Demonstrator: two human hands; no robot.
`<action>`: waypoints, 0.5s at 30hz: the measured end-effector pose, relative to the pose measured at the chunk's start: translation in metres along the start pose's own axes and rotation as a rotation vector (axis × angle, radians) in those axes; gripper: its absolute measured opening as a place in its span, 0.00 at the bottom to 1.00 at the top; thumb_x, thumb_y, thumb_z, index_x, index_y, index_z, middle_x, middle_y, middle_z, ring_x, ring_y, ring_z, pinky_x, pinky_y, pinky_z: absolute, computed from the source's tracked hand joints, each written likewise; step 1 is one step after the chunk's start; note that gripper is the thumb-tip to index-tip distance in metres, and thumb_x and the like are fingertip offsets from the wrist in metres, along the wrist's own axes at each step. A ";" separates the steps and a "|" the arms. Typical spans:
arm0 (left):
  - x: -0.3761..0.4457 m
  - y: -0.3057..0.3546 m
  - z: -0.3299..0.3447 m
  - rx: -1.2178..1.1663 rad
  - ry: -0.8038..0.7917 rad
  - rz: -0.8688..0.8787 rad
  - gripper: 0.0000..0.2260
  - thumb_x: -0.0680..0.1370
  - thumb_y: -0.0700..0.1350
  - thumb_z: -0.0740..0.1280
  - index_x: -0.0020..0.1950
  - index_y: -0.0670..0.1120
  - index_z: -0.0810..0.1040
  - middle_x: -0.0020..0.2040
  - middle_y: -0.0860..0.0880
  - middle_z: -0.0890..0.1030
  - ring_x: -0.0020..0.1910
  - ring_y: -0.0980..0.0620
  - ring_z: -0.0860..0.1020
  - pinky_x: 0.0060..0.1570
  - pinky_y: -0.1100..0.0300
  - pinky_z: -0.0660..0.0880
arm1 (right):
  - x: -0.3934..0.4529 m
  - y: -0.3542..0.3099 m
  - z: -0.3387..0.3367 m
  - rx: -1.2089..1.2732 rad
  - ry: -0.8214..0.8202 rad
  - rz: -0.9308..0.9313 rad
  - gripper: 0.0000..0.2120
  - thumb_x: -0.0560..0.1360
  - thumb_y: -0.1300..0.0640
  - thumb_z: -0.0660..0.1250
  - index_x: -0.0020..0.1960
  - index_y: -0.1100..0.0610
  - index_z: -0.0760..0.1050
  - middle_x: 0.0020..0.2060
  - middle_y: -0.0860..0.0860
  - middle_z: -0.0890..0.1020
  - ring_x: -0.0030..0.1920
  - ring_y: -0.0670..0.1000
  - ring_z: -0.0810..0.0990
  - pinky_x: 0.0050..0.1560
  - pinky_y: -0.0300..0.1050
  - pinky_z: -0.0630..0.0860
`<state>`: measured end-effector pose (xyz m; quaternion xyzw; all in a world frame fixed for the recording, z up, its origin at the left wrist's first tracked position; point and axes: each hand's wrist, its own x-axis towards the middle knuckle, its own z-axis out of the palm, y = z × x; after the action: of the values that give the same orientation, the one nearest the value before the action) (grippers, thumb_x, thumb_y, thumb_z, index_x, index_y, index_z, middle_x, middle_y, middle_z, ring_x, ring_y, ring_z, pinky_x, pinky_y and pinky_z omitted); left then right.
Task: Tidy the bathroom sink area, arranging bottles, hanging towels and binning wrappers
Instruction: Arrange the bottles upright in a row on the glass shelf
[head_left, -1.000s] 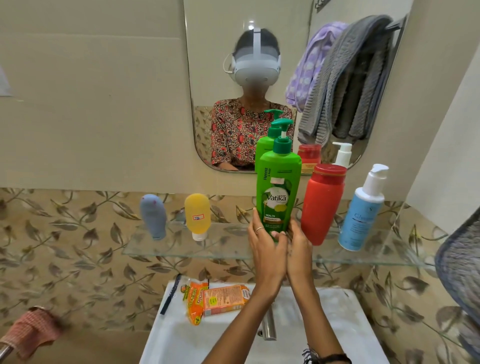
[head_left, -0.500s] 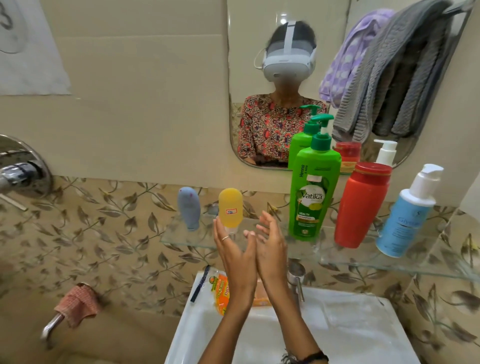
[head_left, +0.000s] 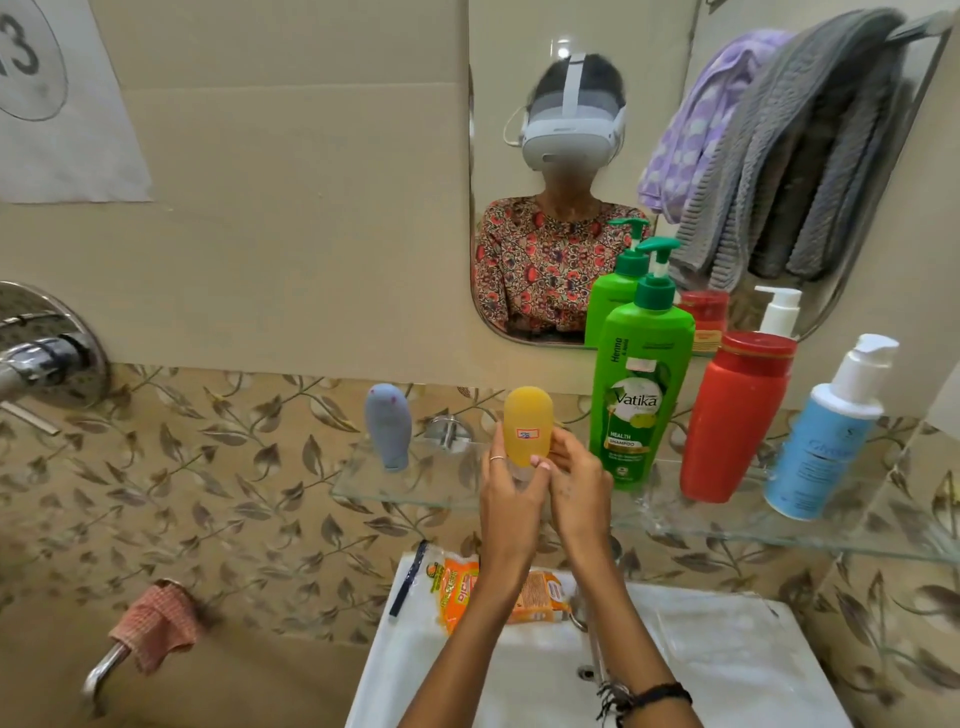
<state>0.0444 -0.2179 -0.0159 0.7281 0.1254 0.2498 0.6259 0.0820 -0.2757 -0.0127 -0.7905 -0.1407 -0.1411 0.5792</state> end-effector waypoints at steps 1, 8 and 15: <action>-0.001 0.001 0.004 0.015 -0.005 0.007 0.29 0.77 0.46 0.64 0.75 0.52 0.56 0.69 0.48 0.67 0.65 0.49 0.71 0.63 0.51 0.71 | 0.001 0.001 -0.004 0.006 0.004 0.014 0.19 0.73 0.66 0.67 0.63 0.60 0.75 0.54 0.55 0.83 0.52 0.49 0.81 0.54 0.40 0.76; -0.005 -0.001 0.006 -0.012 -0.021 -0.003 0.30 0.78 0.46 0.63 0.76 0.52 0.50 0.75 0.48 0.60 0.71 0.48 0.64 0.68 0.48 0.66 | -0.004 0.002 -0.004 0.009 0.002 0.062 0.21 0.74 0.66 0.66 0.66 0.60 0.72 0.57 0.55 0.81 0.57 0.52 0.80 0.59 0.48 0.76; -0.022 -0.013 -0.028 -0.080 0.347 0.138 0.24 0.76 0.40 0.63 0.69 0.56 0.63 0.66 0.54 0.67 0.64 0.60 0.67 0.58 0.72 0.63 | -0.048 -0.010 0.028 0.000 0.297 -0.019 0.14 0.73 0.61 0.68 0.57 0.56 0.70 0.43 0.49 0.76 0.40 0.47 0.77 0.36 0.29 0.69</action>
<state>0.0128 -0.2024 -0.0309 0.6555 0.1715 0.4187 0.6046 0.0363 -0.2492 -0.0307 -0.7597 -0.0612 -0.2620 0.5920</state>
